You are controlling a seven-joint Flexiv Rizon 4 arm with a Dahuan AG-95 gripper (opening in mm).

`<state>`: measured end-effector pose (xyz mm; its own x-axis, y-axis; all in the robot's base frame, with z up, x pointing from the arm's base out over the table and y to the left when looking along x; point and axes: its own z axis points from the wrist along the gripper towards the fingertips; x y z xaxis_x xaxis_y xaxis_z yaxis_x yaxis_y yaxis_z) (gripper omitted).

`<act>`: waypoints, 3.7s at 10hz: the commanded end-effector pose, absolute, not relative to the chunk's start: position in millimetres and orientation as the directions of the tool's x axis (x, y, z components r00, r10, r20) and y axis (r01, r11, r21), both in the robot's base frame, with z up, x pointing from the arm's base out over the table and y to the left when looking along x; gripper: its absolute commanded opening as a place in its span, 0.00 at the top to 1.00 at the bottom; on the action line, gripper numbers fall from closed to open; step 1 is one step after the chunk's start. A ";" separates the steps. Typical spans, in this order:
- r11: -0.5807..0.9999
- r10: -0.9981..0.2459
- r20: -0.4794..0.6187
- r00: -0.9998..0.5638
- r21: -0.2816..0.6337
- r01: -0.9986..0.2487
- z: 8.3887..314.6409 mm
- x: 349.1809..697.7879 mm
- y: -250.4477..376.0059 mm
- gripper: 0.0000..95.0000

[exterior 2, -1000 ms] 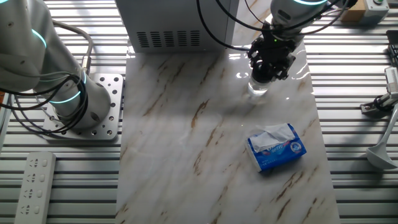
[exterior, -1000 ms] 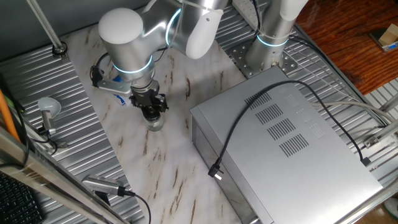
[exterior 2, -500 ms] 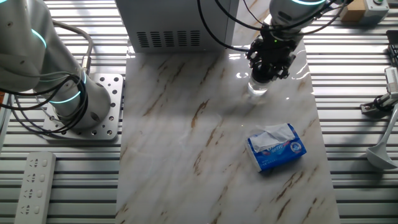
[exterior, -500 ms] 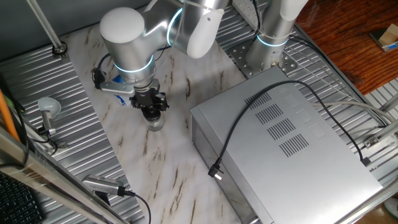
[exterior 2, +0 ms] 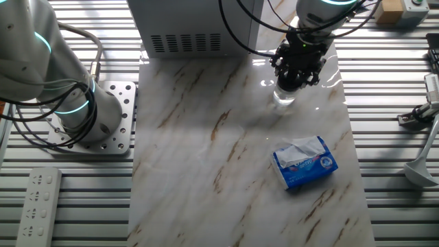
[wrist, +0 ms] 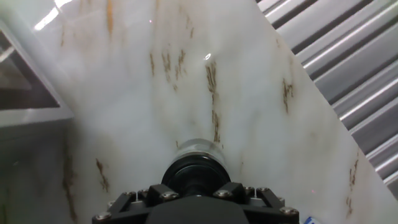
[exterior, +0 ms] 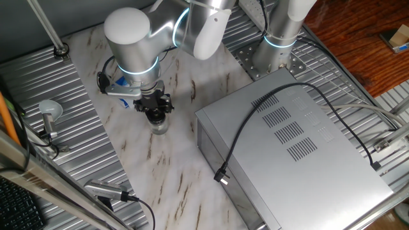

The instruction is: Unscrew the lid from the jar

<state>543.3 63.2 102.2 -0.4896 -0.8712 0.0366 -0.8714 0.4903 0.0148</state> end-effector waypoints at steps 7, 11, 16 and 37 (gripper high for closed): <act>0.371 -0.928 0.038 -0.370 0.019 -0.929 102.3 543.3 63.5 0.60; 0.329 -0.944 0.044 -0.328 0.020 -0.944 103.4 543.2 63.4 0.60; 0.311 -0.950 0.051 -0.309 0.022 -0.950 108.5 542.8 62.9 0.60; 0.439 -0.898 0.089 -0.430 0.183 -0.880 117.4 542.1 62.4 0.60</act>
<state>540.9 61.8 117.8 -0.4232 -0.9019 0.0863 -0.8835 0.4319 0.1815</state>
